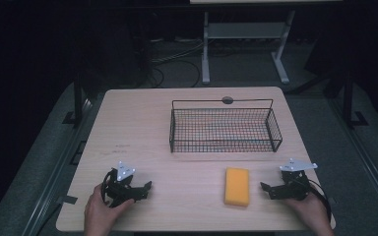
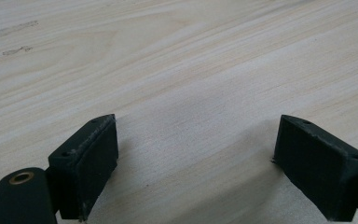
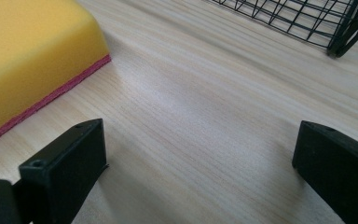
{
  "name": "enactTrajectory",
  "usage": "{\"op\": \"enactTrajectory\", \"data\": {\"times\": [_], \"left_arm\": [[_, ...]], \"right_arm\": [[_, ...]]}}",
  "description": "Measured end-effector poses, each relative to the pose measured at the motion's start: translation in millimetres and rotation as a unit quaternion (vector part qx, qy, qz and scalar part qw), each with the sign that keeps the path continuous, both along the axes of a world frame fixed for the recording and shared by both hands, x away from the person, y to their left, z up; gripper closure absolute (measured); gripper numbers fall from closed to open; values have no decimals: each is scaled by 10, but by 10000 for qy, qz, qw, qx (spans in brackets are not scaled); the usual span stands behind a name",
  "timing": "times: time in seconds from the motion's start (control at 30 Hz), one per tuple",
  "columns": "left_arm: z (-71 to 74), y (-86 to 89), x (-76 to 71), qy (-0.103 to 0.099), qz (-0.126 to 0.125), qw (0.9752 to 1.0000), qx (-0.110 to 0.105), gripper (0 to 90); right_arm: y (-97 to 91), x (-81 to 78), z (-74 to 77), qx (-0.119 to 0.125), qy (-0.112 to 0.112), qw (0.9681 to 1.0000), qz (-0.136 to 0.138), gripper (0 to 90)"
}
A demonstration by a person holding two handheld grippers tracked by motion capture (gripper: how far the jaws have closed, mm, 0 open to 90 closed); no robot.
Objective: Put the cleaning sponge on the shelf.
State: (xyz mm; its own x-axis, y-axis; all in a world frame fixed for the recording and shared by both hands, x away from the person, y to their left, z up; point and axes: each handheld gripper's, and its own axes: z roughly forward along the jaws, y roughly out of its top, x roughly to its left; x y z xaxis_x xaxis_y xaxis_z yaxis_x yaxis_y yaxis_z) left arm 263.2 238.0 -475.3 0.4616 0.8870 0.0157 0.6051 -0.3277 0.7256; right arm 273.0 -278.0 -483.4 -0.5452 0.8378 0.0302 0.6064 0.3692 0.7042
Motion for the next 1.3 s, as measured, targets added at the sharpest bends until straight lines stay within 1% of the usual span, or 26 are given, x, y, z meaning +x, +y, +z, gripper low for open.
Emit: {"op": "enactTrajectory", "data": {"times": [0.2,0.27,0.3,0.33,0.37,0.4,0.43,0.5,0.53,0.57,0.6,0.63,0.7,0.73,0.77,0.8,0.83,0.87,0.93,1.07,1.1,1.3], "left_arm": [[0,0,0,0,0,10000,1,126],[0,1,-1,-1,0,10000,3,127],[0,0,-2,0,3,10000,3,127],[0,0,-2,0,3,10000,3,127],[0,0,-2,0,4,10000,3,127],[0,0,-2,0,4,10000,3,127],[-1,-1,-2,-3,8,10000,-4,127],[-1,-1,-2,-4,8,10000,-4,128],[-1,-1,-2,-4,8,10000,-4,128],[0,-1,-2,-3,9,10000,-4,128],[0,-1,-2,-3,9,10000,-4,128],[0,-1,-2,-3,9,10000,-4,127],[0,0,-2,1,5,10000,2,128],[0,0,-2,1,5,10000,2,127],[-1,-1,-2,-3,9,10000,-5,128],[-1,-1,-2,-3,9,10000,-5,128],[0,-1,-2,-2,8,10000,-4,128],[0,0,-2,0,4,10000,3,127],[1,0,-4,12,7,10000,3,127],[1,0,-4,11,7,10000,2,127],[1,0,-4,11,6,10000,4,128],[1,0,-4,11,7,10000,3,128]], "right_arm": [[1,5,3,-7,10,10000,16,24],[9,7,43,-68,104,9999,47,117],[9,7,43,-68,104,9999,47,117],[8,3,65,-76,130,9999,74,161],[7,10,101,-110,265,9996,66,192],[7,10,101,-110,265,9996,66,192],[-1,-3,135,-142,309,9994,103,302],[-15,-5,182,-69,427,9990,139,384],[-15,-5,182,-69,427,9990,139,384],[-12,-9,228,-47,524,9984,191,484],[-12,-9,228,-47,524,9984,191,484],[-9,-6,268,-58,622,9977,278,585],[1,-6,298,-35,680,9971,348,678],[1,-6,298,-35,680,9971,348,678],[6,3,321,-63,743,9964,408,770],[6,3,321,-63,743,9964,408,770],[13,12,340,-86,821,9957,431,862],[16,18,347,-86,843,9955,432,894],[24,35,363,-126,898,9948,471,896],[39,58,385,-150,900,9944,528,896],[49,75,396,-201,882,9943,566,896],[68,107,418,-212,919,9935,632,896]]}}
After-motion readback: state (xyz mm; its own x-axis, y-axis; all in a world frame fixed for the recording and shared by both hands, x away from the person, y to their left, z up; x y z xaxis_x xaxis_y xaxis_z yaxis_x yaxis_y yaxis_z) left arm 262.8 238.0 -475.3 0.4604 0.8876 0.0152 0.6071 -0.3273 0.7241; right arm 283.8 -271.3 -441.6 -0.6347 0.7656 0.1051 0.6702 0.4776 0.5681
